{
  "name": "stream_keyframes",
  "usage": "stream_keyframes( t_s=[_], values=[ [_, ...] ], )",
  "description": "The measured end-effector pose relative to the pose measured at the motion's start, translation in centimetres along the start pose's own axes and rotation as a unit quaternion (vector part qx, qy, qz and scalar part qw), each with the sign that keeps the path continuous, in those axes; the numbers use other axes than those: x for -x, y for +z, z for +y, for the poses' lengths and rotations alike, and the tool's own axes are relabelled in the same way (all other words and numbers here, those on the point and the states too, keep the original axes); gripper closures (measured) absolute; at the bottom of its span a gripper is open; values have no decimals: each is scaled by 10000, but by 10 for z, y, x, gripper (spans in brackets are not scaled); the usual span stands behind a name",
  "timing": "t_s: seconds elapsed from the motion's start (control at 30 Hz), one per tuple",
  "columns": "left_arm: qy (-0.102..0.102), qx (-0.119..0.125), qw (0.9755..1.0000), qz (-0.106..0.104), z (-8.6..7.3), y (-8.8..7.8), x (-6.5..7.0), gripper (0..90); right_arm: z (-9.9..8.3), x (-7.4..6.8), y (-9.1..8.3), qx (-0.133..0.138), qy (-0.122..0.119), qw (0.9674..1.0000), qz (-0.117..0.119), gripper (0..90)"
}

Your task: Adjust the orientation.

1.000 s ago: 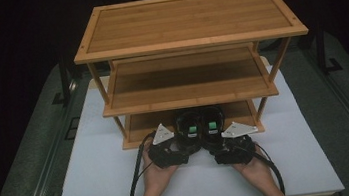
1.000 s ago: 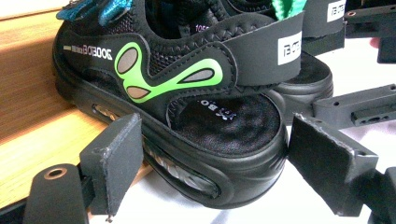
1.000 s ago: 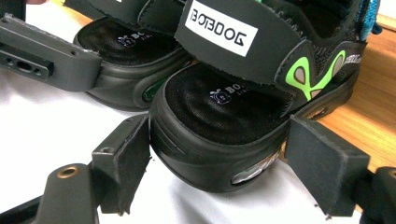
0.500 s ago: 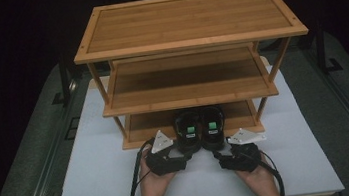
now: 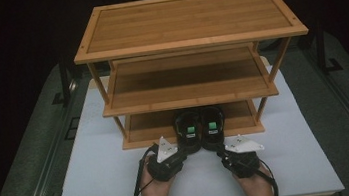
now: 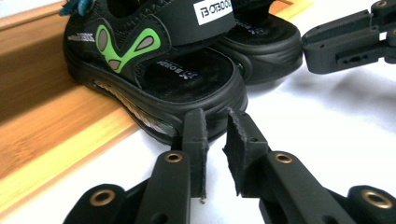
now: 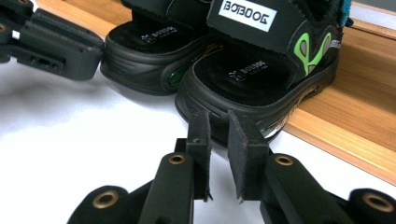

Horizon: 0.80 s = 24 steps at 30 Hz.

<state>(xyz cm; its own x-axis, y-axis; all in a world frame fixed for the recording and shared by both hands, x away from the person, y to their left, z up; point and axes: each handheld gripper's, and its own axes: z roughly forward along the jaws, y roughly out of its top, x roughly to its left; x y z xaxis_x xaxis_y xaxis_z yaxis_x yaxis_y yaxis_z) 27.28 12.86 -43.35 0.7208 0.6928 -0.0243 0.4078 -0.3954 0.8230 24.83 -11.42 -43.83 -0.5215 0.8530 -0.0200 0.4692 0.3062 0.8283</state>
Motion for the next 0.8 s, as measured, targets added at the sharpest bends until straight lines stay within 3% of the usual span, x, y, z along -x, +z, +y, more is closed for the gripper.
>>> stream_keyframes(
  t_s=[0.43,0.8],
  values=[
    [-26,2,9998,189,5,9,-5,788,4,3,9,19,-84,9998,-205,870],
    [40,15,9993,369,11,23,-8,788,11,11,22,11,-52,9991,-409,870]
  ],
)
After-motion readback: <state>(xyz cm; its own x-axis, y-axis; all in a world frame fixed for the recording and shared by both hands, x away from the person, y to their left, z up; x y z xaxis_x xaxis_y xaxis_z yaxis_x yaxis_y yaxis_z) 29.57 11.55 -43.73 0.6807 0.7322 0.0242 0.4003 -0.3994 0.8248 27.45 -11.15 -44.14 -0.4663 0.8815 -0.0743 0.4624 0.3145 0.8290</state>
